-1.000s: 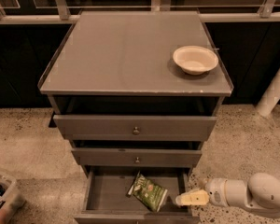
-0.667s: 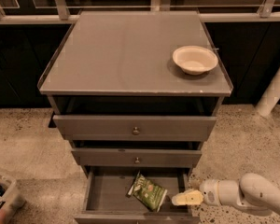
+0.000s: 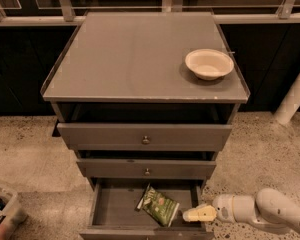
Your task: Pick green jalapeno chip bag from bottom drawer and place on counter
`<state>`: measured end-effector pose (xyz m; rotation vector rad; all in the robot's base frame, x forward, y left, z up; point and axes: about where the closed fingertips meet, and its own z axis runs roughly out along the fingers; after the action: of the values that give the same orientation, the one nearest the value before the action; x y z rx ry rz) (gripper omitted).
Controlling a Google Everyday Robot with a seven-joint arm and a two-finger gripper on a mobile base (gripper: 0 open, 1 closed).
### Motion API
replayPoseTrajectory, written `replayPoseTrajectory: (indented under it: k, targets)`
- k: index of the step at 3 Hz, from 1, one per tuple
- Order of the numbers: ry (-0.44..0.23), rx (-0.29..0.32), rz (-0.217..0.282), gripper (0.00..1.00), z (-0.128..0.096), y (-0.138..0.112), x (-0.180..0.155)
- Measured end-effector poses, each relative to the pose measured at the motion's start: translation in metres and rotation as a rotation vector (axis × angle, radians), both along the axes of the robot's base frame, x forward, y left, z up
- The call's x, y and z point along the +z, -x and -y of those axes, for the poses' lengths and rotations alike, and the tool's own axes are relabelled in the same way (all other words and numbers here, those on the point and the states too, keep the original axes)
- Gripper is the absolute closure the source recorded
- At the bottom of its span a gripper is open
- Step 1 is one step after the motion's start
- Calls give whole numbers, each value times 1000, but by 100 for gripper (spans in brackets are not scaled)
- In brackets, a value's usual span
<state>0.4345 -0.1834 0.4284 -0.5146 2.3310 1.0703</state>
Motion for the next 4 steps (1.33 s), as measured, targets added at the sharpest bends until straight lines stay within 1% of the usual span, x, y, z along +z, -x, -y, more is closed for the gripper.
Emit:
replayPoseTrajectory:
  k: [1, 2, 3, 4]
  targets:
    - [-31, -14, 11, 0, -2, -10, -25]
    - [-60, -37, 25, 0, -14, -41, -80]
    - [-62, -38, 24, 0, -15, -42, -82]
    - [-43, -56, 31, 0, -17, -40, -85]
